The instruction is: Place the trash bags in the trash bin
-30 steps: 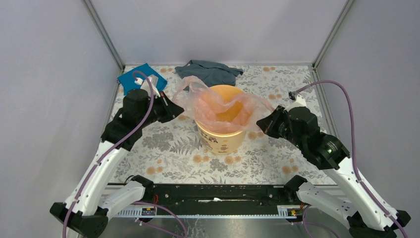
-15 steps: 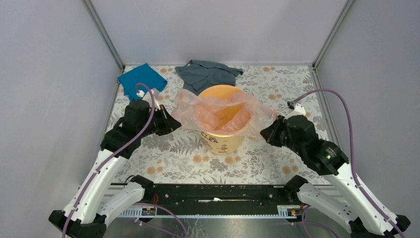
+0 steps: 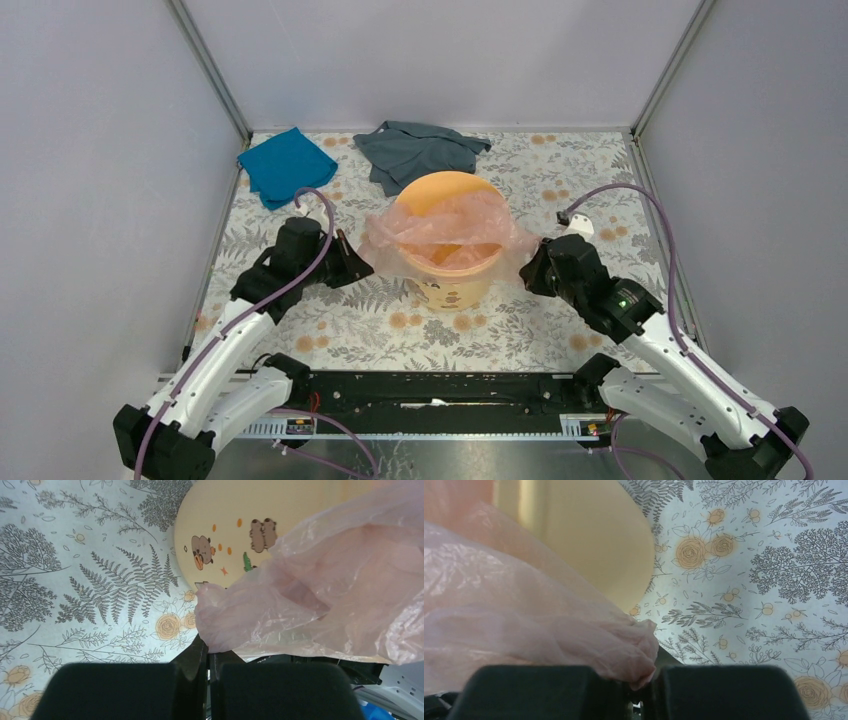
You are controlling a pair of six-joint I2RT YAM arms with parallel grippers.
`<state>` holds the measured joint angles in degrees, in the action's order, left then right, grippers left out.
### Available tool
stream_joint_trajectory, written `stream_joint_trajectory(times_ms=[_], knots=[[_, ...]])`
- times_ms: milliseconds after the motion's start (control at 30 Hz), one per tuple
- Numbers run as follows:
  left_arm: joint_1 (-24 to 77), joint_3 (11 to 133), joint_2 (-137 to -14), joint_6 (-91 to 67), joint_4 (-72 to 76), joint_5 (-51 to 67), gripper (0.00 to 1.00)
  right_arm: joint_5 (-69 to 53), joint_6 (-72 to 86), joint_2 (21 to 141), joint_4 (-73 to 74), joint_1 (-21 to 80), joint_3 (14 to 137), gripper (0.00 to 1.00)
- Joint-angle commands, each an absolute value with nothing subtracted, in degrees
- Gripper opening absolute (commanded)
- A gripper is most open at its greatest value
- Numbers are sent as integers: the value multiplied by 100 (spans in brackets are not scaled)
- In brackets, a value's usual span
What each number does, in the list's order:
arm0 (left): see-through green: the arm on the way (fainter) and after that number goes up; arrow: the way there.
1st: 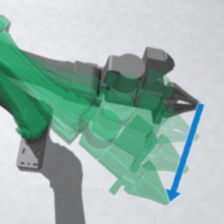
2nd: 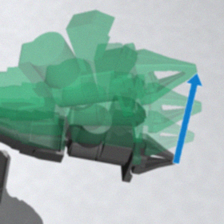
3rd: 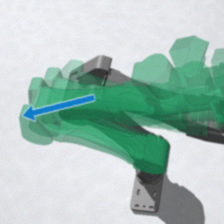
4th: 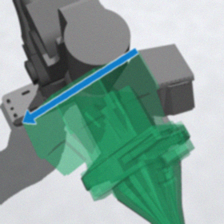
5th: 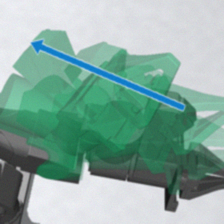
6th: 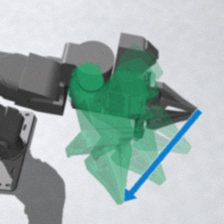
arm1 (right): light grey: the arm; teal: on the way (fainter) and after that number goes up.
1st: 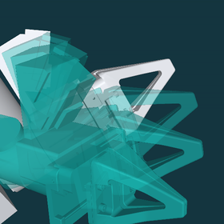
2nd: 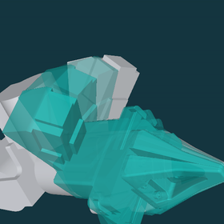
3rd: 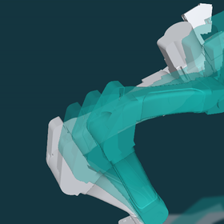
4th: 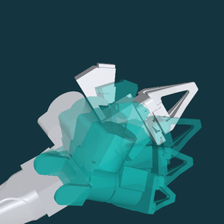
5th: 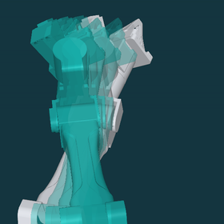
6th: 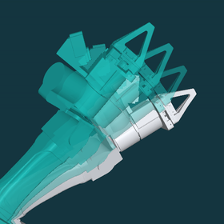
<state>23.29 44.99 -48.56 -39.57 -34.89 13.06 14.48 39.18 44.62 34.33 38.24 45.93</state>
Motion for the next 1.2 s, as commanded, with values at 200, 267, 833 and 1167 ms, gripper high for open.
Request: stream_joint_trajectory(times_ms=[200, 267, 833, 1167], knots=[[2303, 4106, -5197, -4197, -1937, 1086, 9, 2099, 3199, 4527, 2109, 3815, 4059, 37], [2301, 4193, -5252, -4126, -1930, 992, 18, 2062, 3013, 4613, 2256, 3814, 4309, 47], [2300, 5683, -3756, -2307, -3687, 1146, 99, 855, 2003, 3530, 4058, 3814, 5904, 100], [2303, 6114, -4933, -1313, -2801, 2284, 97, 425, 690, 4424, 3045, 3814, 6082, 89]])
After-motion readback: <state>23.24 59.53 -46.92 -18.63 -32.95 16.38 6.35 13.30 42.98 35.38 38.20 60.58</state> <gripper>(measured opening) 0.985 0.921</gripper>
